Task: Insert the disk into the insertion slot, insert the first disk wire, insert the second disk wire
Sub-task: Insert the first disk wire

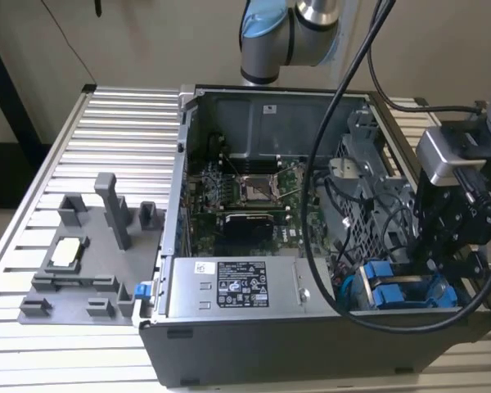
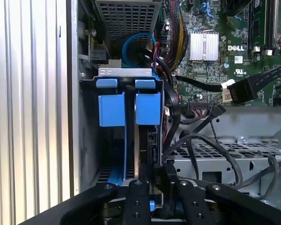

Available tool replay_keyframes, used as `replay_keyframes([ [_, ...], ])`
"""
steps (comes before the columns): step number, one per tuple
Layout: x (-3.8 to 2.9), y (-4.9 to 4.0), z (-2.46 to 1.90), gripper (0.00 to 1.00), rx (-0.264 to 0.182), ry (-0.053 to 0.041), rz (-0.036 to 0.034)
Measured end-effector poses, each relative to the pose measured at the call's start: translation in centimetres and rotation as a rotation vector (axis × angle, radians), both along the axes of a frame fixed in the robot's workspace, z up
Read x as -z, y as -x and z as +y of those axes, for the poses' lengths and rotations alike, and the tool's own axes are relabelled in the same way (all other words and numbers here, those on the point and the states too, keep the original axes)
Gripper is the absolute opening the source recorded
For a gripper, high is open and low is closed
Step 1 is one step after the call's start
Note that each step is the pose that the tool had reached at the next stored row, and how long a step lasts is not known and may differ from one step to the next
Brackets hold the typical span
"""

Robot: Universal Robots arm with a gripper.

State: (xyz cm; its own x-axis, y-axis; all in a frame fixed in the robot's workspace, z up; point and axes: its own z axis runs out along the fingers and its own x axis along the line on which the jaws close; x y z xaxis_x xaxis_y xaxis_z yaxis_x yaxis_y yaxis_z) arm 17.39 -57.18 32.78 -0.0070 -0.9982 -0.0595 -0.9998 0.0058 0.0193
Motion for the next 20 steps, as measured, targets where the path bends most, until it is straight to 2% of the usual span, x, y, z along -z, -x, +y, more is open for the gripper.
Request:
replay_keyframes([
  [1,-0.30,0.00,-0.01,0.26,0.000,-0.0010,-0.0002],
  [15,-6.76,0.01,0.00,0.26,0.000,0.0022,-0.0001],
  [17,-7.32,0.01,0.00,0.26,0.000,0.0031,0.0000],
  [20,-7.33,0.02,-0.01,0.26,0.000,0.0037,0.0000],
])
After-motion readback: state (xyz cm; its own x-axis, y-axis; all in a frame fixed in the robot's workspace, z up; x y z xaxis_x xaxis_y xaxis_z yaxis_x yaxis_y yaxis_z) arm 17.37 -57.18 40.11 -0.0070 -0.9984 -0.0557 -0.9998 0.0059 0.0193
